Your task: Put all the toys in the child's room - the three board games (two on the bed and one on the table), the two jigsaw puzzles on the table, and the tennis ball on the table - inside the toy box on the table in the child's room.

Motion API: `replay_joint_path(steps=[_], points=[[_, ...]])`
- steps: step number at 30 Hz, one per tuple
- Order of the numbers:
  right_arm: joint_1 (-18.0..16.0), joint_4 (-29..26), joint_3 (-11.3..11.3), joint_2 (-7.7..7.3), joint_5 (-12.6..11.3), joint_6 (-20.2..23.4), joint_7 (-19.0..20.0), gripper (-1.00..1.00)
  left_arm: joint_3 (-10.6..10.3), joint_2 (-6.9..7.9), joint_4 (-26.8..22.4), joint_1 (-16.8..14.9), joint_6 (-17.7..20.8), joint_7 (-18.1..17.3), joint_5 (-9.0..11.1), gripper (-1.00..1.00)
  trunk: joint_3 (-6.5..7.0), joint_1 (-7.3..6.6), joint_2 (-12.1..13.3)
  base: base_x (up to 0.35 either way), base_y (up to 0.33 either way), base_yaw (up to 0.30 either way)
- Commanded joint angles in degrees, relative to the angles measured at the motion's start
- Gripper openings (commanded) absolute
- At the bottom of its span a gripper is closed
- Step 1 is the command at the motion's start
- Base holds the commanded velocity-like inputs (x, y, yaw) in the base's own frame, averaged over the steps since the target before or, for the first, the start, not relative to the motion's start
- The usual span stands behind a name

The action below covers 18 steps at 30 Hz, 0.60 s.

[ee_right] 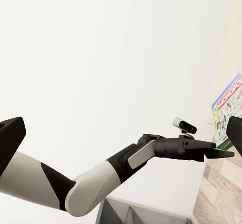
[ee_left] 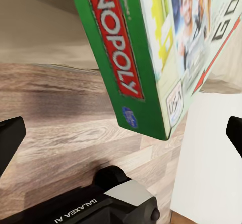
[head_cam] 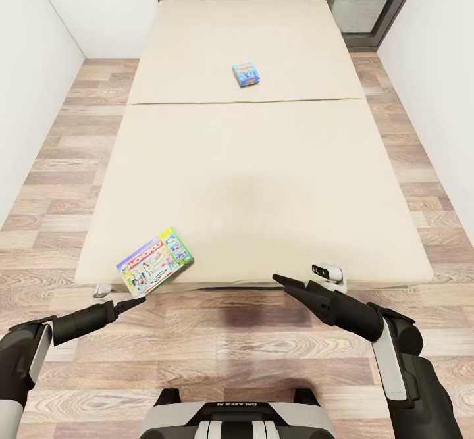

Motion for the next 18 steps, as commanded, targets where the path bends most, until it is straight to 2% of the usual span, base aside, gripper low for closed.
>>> replay_joint_path(steps=[1,9,18], points=[[-0.02,-0.01,-0.05,0.06,-0.02,0.48,0.15,1.0,0.04,0.0,0.0,-0.02,0.59,-0.12,0.15,1.0,-0.02,0.0,-0.01,0.026,0.0,0.0],[-0.02,-0.01,-0.03,0.12,-0.02,0.48,0.15,1.0,0.0,-0.03,0.0,-0.02,0.42,-0.11,0.15,1.0,-0.02,0.0,-0.01,0.12,0.0,0.0],[-0.02,-0.01,-0.06,0.38,-0.02,0.48,0.15,1.0,-0.04,-0.08,0.0,-0.02,0.33,-0.11,0.15,1.0,-0.02,0.0,-0.01,0.022,0.0,0.0]])
